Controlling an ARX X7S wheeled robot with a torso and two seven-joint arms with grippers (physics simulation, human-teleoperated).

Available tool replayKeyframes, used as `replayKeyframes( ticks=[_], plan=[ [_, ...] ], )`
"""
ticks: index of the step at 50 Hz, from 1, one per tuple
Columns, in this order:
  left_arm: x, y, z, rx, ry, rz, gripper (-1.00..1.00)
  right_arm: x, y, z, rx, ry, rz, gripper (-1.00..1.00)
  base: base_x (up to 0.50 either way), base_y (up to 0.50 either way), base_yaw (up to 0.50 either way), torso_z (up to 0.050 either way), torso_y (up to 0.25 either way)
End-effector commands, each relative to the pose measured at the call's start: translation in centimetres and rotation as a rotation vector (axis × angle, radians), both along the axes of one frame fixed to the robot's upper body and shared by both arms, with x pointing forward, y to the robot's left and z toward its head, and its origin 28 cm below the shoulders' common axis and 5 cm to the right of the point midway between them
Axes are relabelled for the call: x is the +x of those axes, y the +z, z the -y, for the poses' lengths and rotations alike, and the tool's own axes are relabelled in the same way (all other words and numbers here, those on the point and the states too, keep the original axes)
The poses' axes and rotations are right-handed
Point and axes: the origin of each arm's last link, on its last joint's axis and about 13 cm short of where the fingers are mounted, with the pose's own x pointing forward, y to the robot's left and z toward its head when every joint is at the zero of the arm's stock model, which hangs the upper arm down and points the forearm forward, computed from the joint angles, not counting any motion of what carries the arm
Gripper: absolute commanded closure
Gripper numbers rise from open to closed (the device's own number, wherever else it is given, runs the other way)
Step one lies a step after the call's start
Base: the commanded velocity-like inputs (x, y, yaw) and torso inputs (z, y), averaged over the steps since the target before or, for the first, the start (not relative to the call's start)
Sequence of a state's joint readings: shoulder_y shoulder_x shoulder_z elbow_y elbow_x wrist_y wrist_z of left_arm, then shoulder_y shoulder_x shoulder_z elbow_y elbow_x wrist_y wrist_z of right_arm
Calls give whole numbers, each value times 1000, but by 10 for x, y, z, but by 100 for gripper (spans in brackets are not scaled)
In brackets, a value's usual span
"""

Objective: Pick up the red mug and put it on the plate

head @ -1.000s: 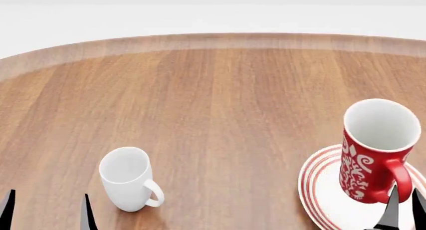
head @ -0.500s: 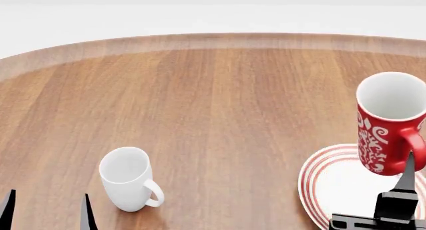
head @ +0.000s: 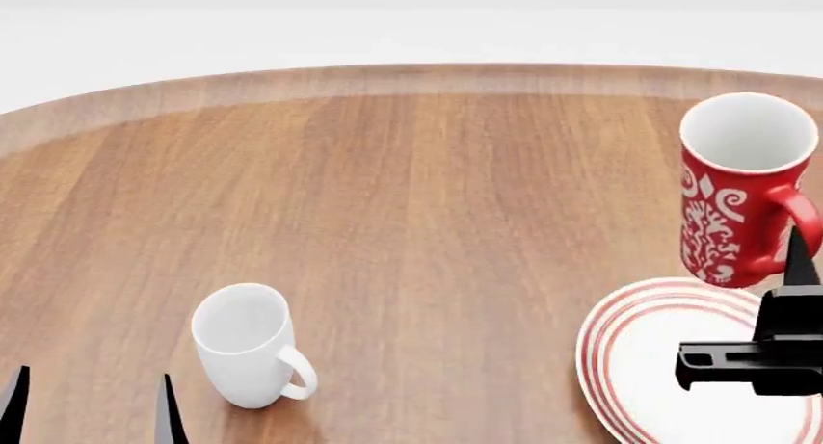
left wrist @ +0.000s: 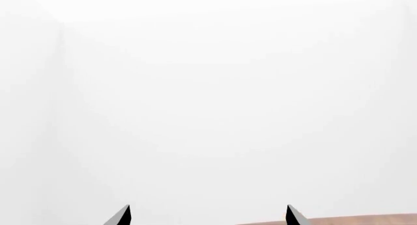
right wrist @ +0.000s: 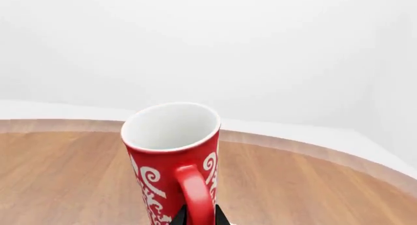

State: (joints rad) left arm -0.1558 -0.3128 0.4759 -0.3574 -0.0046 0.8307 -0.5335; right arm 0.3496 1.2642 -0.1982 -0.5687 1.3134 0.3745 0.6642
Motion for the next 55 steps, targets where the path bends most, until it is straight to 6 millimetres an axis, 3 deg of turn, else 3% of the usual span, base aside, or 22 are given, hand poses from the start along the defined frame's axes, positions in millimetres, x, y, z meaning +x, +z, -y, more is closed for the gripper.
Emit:
replayKeyframes(
  ticks=[1, 5, 27, 39, 55],
  plan=[
    [0, 0, 0, 2, 1, -1, -100, 18, 23, 21, 18, 36, 14, 100, 0, 0, 0, 0, 0],
    [0, 0, 0, 0, 2, 1, -100, 27, 31, 31, 81, 51, 12, 100, 0, 0, 0, 0, 0],
    [0, 0, 0, 2, 4, 3, -100, 74, 36, 61, 1, 23, -55, 100, 0, 0, 0, 0, 0],
    [0, 0, 0, 1, 1, 6, -100, 87, 20, 72, -7, 49, -95, 100, 0, 0, 0, 0, 0],
    [0, 0, 0, 4, 2, 9, -100, 102, 3, 86, 160, 67, -95, 100, 0, 0, 0, 0, 0]
  ],
)
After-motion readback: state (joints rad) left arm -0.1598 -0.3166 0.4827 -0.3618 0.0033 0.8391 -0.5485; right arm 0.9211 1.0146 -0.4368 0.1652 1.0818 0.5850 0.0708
